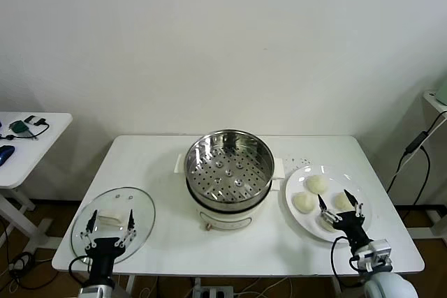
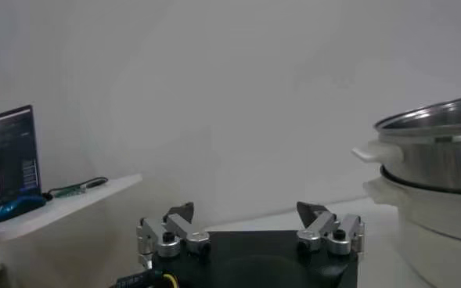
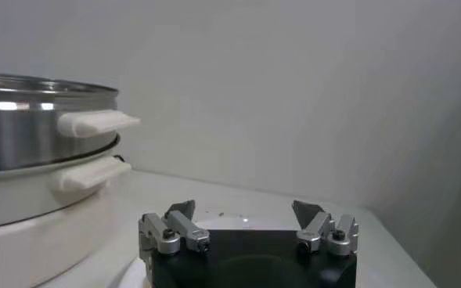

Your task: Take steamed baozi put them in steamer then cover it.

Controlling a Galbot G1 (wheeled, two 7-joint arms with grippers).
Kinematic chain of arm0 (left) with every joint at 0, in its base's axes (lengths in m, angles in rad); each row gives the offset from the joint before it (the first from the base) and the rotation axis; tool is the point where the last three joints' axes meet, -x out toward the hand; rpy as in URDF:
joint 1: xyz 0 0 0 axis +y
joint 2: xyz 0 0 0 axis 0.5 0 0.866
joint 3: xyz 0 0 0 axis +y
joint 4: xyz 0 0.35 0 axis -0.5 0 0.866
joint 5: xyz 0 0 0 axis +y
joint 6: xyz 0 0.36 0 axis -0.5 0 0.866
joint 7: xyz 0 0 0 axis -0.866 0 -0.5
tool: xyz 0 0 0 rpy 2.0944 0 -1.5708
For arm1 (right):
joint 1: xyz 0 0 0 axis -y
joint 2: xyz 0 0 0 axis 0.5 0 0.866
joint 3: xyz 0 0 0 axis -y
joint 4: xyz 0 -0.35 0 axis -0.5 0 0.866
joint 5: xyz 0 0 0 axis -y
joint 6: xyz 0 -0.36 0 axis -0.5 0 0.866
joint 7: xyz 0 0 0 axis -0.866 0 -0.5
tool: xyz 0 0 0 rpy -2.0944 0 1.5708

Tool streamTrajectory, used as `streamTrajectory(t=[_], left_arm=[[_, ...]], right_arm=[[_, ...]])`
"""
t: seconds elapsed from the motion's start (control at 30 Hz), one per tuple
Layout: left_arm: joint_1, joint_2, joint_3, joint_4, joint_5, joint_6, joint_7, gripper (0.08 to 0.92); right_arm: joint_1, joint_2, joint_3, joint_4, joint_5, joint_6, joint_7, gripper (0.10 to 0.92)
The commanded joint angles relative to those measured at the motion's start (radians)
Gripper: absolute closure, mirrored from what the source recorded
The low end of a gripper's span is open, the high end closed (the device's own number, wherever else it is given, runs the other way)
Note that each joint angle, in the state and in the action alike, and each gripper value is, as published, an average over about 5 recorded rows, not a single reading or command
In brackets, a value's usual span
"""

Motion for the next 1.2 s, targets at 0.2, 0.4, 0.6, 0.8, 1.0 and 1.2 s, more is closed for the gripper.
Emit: streamTrajectory(t=[0.2, 0.4, 0.6, 0.8, 1.0, 1.2], left_arm=[[0.028, 0.024, 0.024, -0.013, -0.012, -0.019, -0.009, 0.177], [0.039, 0.03, 0.045, -0.02, -0.012, -0.029, -0.013, 0.177], [0.038, 0.036, 0.056, -0.02, -0.008, -0.022, -0.012, 0.177], [0.031, 0.037, 0.053, -0.022, -0.007, -0.016, -0.011, 0.177], [0.028, 0.037, 0.05, -0.022, -0.011, -0.012, -0.012, 0.177], [0.031, 0.029, 0.044, -0.026, -0.013, -0.007, -0.016, 0.177]], right_arm=[[0.285, -0.395, -0.206, -0.07, -0.1, -0.228, -0.312, 0.203], [0.832, -0.563, -0.701, -0.254, -0.143, -0.197, -0.583, 0.203], [1.418, -0.486, -1.321, -0.487, -0.234, -0.079, -0.802, 0.203], [1.707, -0.376, -1.682, -0.609, -0.241, -0.03, -0.876, 0.203], [1.762, -0.321, -1.801, -0.698, -0.228, -0.004, -0.895, 0.203], [1.729, -0.217, -1.817, -0.802, -0.253, 0.014, -0.9, 0.203]])
